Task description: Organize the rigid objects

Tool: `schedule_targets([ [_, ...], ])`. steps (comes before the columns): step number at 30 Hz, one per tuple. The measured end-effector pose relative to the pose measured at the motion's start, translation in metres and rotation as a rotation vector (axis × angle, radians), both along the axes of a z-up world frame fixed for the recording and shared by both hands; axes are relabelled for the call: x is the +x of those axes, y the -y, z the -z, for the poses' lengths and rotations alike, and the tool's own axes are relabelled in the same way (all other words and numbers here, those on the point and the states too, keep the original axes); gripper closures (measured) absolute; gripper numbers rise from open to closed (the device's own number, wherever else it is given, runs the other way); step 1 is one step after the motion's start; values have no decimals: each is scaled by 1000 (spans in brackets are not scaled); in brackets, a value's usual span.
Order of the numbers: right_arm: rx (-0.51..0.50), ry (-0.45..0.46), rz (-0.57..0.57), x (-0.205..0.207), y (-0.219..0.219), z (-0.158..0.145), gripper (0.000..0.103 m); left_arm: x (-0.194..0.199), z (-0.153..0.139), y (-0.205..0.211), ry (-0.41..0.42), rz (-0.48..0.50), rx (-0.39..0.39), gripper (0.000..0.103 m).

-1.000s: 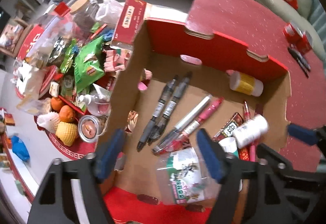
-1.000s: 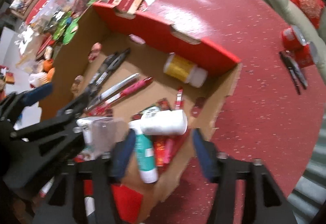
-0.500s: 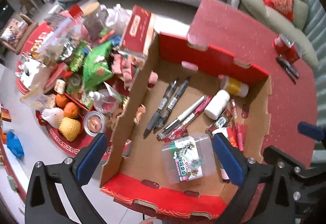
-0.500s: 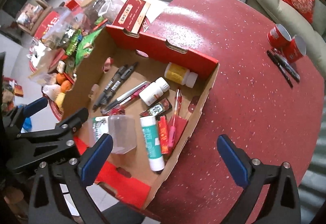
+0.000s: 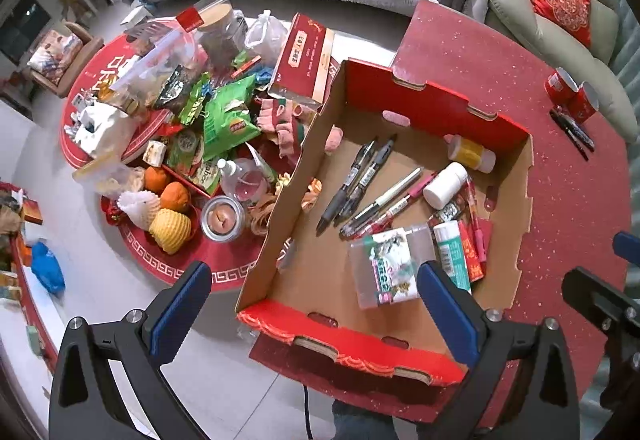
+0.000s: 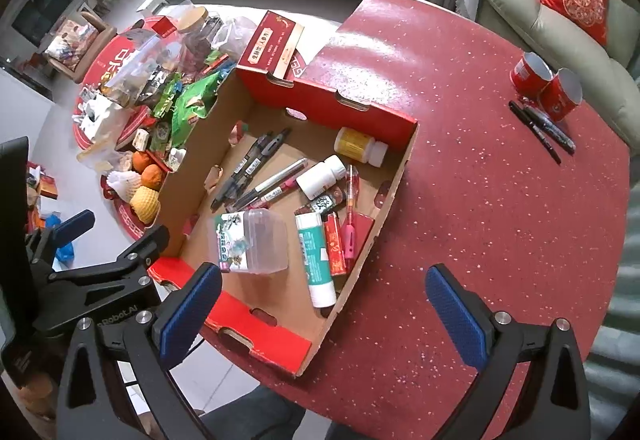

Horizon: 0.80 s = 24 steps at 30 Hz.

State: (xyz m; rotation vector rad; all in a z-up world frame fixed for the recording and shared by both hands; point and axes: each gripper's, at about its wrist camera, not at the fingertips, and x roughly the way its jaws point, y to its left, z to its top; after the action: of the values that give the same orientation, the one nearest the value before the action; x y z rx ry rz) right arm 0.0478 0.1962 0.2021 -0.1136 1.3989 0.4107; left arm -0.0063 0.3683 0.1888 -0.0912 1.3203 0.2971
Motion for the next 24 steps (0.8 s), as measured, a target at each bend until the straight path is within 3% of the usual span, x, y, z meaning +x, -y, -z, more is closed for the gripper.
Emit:
schedule_targets([
  [24, 1, -1, -31, -7, -15, -12, 0, -14, -8, -4, 4, -21, -38, 1],
])
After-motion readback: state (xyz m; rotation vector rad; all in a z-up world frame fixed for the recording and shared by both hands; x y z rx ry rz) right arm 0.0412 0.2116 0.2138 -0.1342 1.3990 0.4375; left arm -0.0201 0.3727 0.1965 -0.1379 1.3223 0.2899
